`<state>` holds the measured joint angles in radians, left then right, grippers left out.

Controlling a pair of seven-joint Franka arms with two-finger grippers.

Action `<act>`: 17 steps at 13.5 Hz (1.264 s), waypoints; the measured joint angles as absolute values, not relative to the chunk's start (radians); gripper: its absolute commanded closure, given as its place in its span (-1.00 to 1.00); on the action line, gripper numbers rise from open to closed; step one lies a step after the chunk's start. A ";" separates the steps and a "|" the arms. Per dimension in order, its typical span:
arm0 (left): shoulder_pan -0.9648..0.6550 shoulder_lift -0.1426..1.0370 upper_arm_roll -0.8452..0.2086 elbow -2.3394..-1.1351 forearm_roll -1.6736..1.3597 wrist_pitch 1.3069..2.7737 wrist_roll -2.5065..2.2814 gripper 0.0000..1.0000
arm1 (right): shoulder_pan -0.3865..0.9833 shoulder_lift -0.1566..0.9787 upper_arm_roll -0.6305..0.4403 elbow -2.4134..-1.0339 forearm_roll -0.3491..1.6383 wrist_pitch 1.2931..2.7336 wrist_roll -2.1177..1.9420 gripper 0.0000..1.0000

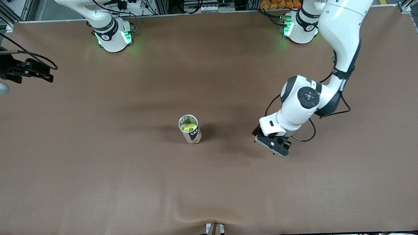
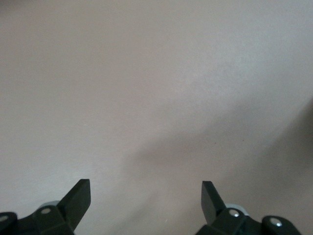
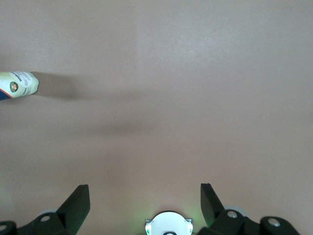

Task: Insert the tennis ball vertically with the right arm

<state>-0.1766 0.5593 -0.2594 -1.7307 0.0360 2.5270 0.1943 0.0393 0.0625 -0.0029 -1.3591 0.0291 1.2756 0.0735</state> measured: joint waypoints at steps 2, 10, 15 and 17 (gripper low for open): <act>-0.175 0.555 -0.257 -1.681 0.033 2.468 0.176 -1.00 | 0.039 0.053 -0.019 -1.308 0.035 1.235 0.072 -1.00; -0.067 0.498 -0.257 -1.494 0.030 2.076 0.172 -1.00 | 0.039 -0.100 -0.020 -1.485 0.020 1.359 -0.025 -1.00; -0.009 0.413 -0.255 -1.490 0.029 1.945 0.171 -1.00 | 0.039 -0.099 -0.022 -1.486 0.010 1.368 -0.045 -1.00; 0.011 0.373 -0.255 -1.487 0.028 1.899 0.152 -1.00 | 0.039 -0.096 -0.022 -1.486 0.007 1.368 -0.046 -1.00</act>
